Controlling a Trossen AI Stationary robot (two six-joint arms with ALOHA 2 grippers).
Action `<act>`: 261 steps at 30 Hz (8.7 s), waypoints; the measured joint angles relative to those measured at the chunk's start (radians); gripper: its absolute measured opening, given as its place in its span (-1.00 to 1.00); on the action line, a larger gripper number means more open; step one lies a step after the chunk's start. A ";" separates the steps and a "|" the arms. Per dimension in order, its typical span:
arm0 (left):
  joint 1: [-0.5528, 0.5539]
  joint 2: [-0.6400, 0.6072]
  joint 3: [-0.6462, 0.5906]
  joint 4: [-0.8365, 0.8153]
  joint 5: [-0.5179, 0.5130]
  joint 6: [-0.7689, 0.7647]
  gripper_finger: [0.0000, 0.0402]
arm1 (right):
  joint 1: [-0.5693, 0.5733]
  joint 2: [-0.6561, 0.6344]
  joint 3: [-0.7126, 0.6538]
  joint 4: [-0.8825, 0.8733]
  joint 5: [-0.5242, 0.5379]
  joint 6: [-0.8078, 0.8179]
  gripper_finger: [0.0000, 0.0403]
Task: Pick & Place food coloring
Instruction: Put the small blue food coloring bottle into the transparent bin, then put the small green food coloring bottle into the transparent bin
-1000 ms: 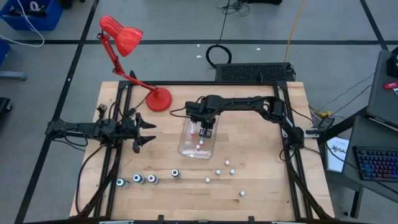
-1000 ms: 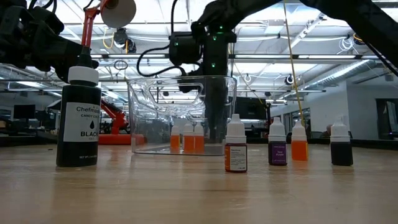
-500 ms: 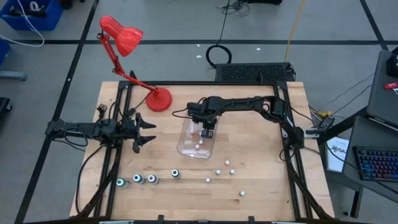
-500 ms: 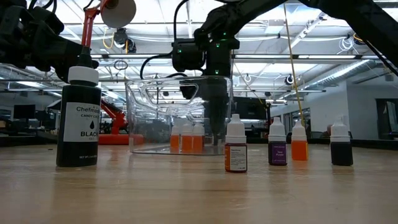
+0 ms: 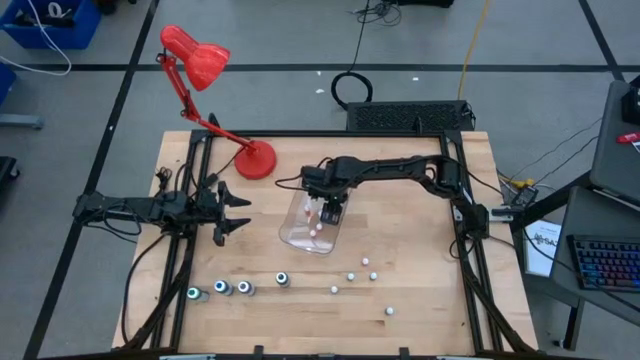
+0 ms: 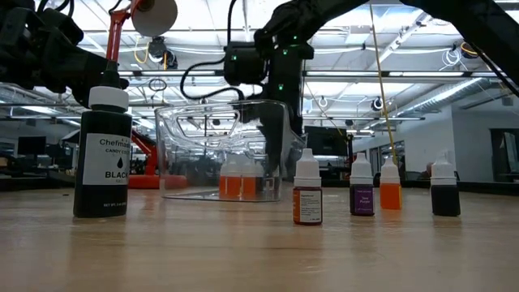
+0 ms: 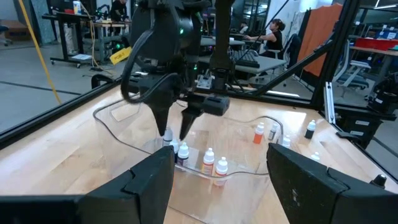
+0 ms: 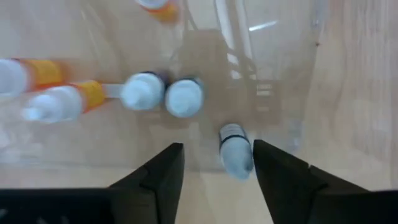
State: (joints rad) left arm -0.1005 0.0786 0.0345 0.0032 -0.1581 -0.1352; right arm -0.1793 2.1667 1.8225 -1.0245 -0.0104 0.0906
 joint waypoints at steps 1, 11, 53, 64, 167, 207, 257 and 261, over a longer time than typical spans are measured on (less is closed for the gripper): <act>0.000 0.000 0.000 0.000 0.000 0.000 0.26 | 0.003 -0.008 0.000 0.001 -0.002 0.003 -0.08; 0.000 0.000 0.000 0.000 0.000 0.000 0.26 | 0.056 -0.215 0.002 -0.093 0.005 0.167 -0.12; 0.000 0.000 0.000 0.000 0.000 0.000 0.26 | 0.870 -0.320 -0.356 -0.068 -0.087 1.378 -0.14; 0.000 0.000 0.000 0.000 0.000 0.000 0.26 | 0.861 -0.320 -0.358 0.000 -0.071 1.363 -0.20; 0.000 0.000 0.000 0.000 0.000 0.000 0.26 | 0.826 -0.359 -0.568 0.277 -0.103 1.125 -0.79; 0.000 0.000 0.000 0.000 0.000 0.000 0.26 | -0.052 -0.033 0.358 -0.221 -0.035 -0.032 -0.79; 0.000 0.000 0.000 0.000 0.000 0.000 0.26 | -0.066 0.111 0.164 -0.026 -0.094 -0.066 -0.21; 0.000 0.000 0.000 0.000 0.000 0.000 0.26 | -0.065 0.110 0.164 -0.024 -0.094 -0.054 -0.18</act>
State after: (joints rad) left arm -0.1005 0.0784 0.0346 0.0032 -0.1577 -0.1352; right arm -0.2447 2.2767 1.9865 -1.0484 -0.1043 0.0370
